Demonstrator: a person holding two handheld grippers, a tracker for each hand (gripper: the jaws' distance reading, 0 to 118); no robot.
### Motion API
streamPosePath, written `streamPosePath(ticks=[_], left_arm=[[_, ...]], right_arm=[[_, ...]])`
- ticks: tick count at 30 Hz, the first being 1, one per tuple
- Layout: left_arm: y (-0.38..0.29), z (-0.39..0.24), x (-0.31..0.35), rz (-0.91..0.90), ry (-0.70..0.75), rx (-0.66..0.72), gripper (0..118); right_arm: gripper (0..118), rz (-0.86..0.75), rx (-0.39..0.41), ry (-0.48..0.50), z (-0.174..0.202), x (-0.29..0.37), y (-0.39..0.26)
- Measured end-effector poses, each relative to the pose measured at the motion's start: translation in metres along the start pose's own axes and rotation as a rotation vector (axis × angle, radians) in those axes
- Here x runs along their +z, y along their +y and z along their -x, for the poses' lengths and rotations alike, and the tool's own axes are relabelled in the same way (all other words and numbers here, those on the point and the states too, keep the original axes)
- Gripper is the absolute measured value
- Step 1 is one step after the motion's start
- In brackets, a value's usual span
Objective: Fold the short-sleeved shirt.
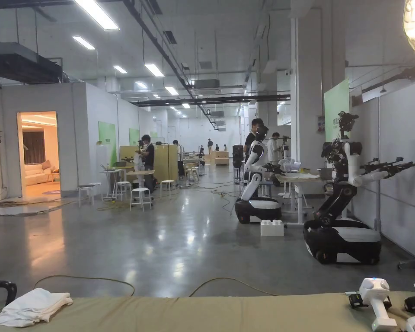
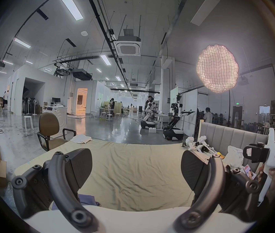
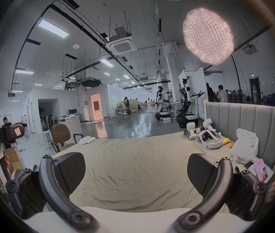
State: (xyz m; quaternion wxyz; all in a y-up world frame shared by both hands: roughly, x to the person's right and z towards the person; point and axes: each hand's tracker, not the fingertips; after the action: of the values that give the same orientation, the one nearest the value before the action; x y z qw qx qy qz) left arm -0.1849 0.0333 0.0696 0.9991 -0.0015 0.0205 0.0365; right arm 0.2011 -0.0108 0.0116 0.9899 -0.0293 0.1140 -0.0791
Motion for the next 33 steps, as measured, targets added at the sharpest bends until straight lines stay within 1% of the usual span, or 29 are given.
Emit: streamPosePath(ticks=[3, 6, 8, 10, 12, 13, 14, 15, 17, 18, 19, 21, 23, 26, 28, 31, 33], left_arm=[[0.000, 0.000, 0.001, 0.001, 0.001, -0.002, 110], [0.000, 0.001, 0.000, 0.007, 0.001, -0.005, 110], [-0.001, 0.001, 0.000, 0.013, -0.006, 0.003, 110], [-0.001, 0.001, -0.001, 0.018, -0.011, 0.008, 110], [0.000, 0.001, -0.001, 0.020, -0.011, 0.006, 110], [0.000, 0.001, -0.002, 0.019, -0.010, 0.005, 110], [0.000, 0.000, -0.002, 0.019, -0.009, 0.004, 110], [0.001, 0.000, -0.003, 0.019, -0.010, 0.005, 110], [0.001, -0.001, -0.003, 0.018, -0.021, 0.010, 110], [0.001, -0.001, -0.003, 0.018, -0.026, 0.011, 110], [0.002, -0.002, -0.002, 0.017, -0.030, 0.011, 110], [0.001, -0.003, -0.002, 0.013, -0.033, 0.006, 110], [0.001, -0.004, -0.003, 0.015, -0.034, 0.000, 110], [0.001, -0.004, -0.003, 0.018, -0.036, -0.003, 110], [0.001, -0.003, -0.003, 0.020, -0.037, -0.001, 110], [0.000, -0.004, -0.003, 0.019, -0.035, -0.002, 110], [0.000, -0.004, -0.003, 0.019, -0.039, -0.003, 110]], right_arm=[[118, 0.037, -0.030, 0.001, -0.001, -0.003, 0.003], [118, 0.125, -0.061, -0.065, 0.001, -0.009, 0.008], [118, 0.161, -0.122, -0.040, -0.001, -0.012, 0.012], [118, 0.162, -0.197, -0.056, 0.001, -0.012, 0.017], [118, 0.163, -0.243, -0.146, 0.006, -0.011, 0.024], [118, 0.182, -0.256, -0.209, 0.009, -0.011, 0.028], [118, 0.215, -0.251, -0.259, 0.012, -0.013, 0.033], [118, 0.248, -0.237, -0.284, 0.013, -0.015, 0.037], [118, 0.352, -0.182, -0.338, 0.016, -0.020, 0.042], [118, 0.383, -0.171, -0.355, 0.016, -0.023, 0.043], [118, 0.383, -0.181, -0.363, 0.016, -0.024, 0.043], [118, 0.348, -0.200, -0.340, 0.013, -0.022, 0.038], [118, 0.320, -0.220, -0.280, 0.009, -0.021, 0.036], [118, 0.318, -0.222, -0.275, 0.008, -0.019, 0.035], [118, 0.306, -0.194, -0.294, 0.010, -0.019, 0.032], [118, 0.283, -0.136, -0.374, 0.013, -0.019, 0.029], [118, 0.288, -0.133, -0.381, 0.014, -0.020, 0.028]])
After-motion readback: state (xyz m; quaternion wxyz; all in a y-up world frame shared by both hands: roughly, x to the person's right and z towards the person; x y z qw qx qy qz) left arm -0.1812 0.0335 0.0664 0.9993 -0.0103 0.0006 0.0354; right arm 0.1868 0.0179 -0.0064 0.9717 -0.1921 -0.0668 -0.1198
